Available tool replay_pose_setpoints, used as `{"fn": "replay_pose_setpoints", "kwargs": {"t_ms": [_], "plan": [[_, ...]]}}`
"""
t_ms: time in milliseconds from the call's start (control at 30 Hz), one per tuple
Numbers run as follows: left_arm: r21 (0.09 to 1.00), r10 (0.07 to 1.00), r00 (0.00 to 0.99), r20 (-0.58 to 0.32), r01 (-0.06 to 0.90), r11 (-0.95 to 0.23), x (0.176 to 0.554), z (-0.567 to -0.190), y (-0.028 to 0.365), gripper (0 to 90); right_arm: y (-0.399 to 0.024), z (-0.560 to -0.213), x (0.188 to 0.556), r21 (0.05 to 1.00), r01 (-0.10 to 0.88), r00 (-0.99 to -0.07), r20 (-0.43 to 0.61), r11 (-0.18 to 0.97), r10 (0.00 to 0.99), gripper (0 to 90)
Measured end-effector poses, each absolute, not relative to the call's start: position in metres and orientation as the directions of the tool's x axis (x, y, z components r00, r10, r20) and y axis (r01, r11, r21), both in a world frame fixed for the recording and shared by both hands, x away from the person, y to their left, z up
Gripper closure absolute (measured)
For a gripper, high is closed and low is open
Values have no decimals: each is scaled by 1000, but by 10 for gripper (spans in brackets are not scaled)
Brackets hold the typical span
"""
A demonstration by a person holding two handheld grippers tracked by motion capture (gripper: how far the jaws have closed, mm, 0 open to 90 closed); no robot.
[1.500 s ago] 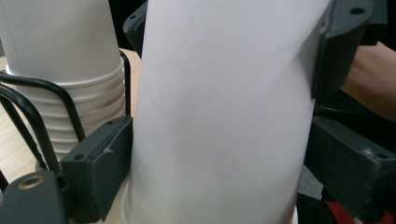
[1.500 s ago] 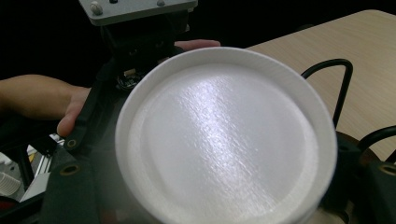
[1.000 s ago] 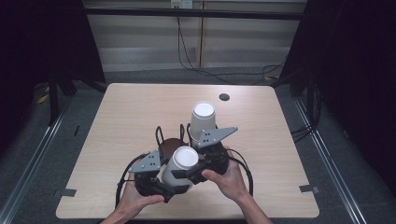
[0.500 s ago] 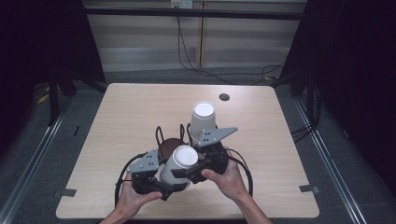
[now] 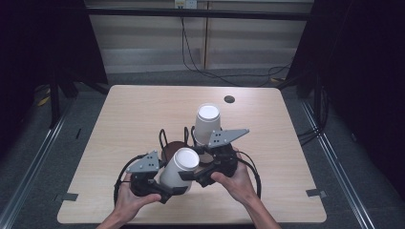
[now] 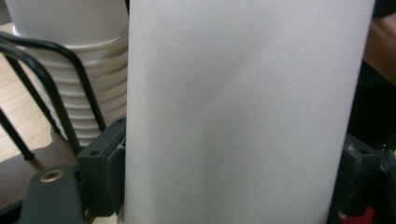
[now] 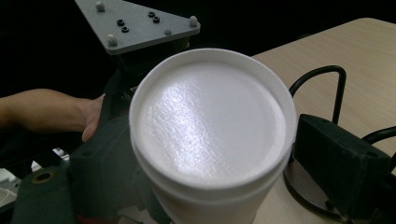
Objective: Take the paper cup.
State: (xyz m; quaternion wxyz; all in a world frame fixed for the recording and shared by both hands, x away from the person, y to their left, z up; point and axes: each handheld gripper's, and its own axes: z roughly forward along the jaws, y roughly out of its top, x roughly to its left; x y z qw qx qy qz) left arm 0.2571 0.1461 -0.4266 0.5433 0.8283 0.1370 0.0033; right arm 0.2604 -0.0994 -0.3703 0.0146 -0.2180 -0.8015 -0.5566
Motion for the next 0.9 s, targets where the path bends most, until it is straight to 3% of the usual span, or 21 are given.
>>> {"fn": "replay_pose_setpoints", "kwargs": {"t_ms": [333, 900], "plan": [[881, 262, 953, -149, 249, -402, 261, -420, 158, 177, -108, -365, 260, 897, 340, -900, 223, 284, 373, 139], [854, 276, 949, -152, 267, -447, 264, -413, 165, 194, -119, -364, 262, 891, 353, -898, 237, 285, 372, 137]]}}
